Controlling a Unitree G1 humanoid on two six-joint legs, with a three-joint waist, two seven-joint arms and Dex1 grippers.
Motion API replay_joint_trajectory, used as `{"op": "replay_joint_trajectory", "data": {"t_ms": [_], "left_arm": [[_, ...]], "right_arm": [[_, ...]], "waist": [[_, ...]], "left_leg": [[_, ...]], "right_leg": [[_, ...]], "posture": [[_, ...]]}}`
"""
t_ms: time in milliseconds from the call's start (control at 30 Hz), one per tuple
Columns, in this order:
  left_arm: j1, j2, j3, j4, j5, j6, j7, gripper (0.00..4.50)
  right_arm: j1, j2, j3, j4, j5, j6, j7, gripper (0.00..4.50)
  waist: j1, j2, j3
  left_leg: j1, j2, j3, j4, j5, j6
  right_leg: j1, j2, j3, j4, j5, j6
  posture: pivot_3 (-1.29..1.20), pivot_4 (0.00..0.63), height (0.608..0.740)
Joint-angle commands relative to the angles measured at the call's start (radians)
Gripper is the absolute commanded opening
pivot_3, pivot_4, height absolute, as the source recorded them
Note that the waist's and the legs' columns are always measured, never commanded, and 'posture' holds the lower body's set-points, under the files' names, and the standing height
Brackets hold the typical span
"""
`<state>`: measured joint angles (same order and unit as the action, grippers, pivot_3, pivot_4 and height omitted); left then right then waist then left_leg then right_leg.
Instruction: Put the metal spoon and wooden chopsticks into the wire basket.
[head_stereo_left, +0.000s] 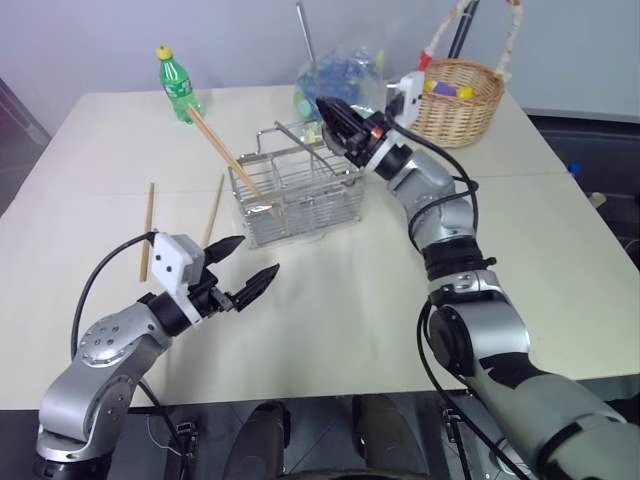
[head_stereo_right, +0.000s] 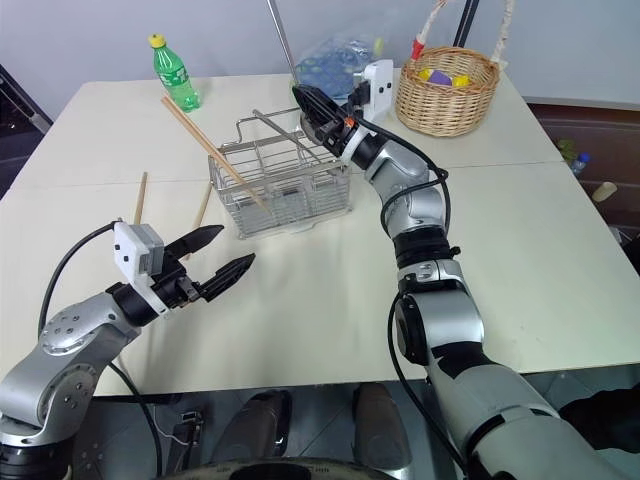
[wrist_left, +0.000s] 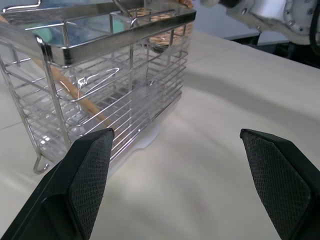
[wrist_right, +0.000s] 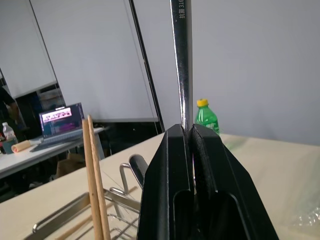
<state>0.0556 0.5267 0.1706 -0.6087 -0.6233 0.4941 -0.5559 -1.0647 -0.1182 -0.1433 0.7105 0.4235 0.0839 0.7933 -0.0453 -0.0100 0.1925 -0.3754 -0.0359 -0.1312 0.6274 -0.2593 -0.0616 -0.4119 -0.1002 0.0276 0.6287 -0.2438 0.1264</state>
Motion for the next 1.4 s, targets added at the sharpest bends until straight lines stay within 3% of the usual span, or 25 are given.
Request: {"op": "replay_joint_trajectory", "data": {"t_ms": [33, 300, 567, 600, 1100, 1400], "left_arm": [[0.001, -0.007, 0.002, -0.044, -0.011, -0.001, 0.016, 4.26], [0.009, -0.012, 0.009, -0.056, -0.018, 0.003, 0.034, 4.26], [0.021, -0.018, 0.016, -0.054, -0.021, -0.003, 0.037, 4.26], [0.022, -0.018, 0.016, -0.053, -0.020, -0.004, 0.036, 4.26], [0.055, -0.017, 0.037, -0.038, -0.005, -0.023, 0.025, 4.26], [0.107, -0.055, 0.044, 0.029, 0.096, -0.096, 0.075, 4.26]], "right_arm": [[-0.052, 0.003, -0.009, 0.013, -0.006, -0.051, 0.017, 0.12], [-0.078, 0.005, -0.010, 0.092, -0.029, -0.120, 0.057, 0.12], [-0.097, -0.007, -0.020, 0.134, -0.040, -0.149, 0.065, 4.17], [-0.096, -0.007, -0.020, 0.134, -0.041, -0.150, 0.065, 4.46], [-0.059, -0.095, -0.009, 0.025, -0.055, -0.082, 0.078, 4.46], [0.126, -0.286, -0.002, -0.381, 0.009, 0.190, 0.134, 4.46]], "waist": [[0.000, 0.000, 0.000], [0.000, 0.000, 0.000], [0.000, 0.000, 0.000], [0.000, 0.000, 0.000], [0.001, 0.000, 0.000], [0.002, 0.000, 0.000]], "left_leg": [[0.000, 0.000, 0.000, 0.000, 0.000, 0.000], [0.000, 0.000, 0.000, 0.000, 0.000, 0.000], [0.000, 0.000, 0.000, 0.000, 0.000, 0.000], [0.000, 0.000, 0.000, 0.000, 0.000, 0.000], [0.000, 0.000, 0.000, 0.000, 0.000, 0.000], [-0.001, 0.000, 0.000, 0.000, 0.000, 0.000]], "right_leg": [[0.000, 0.000, 0.000, 0.000, 0.000, 0.000], [0.000, 0.000, 0.000, 0.000, 0.000, 0.000], [0.000, 0.000, 0.000, 0.000, 0.000, 0.000], [0.000, 0.000, 0.000, 0.000, 0.000, 0.000], [0.000, 0.000, 0.000, 0.000, 0.000, 0.000], [0.001, 0.000, 0.000, -0.002, 0.000, 0.000]], "posture": [[0.00, 0.150, 0.740], [0.00, 0.150, 0.740], [0.00, 0.150, 0.740], [0.00, 0.150, 0.740], [0.00, 0.150, 0.740], [0.00, 0.150, 0.740]]}}
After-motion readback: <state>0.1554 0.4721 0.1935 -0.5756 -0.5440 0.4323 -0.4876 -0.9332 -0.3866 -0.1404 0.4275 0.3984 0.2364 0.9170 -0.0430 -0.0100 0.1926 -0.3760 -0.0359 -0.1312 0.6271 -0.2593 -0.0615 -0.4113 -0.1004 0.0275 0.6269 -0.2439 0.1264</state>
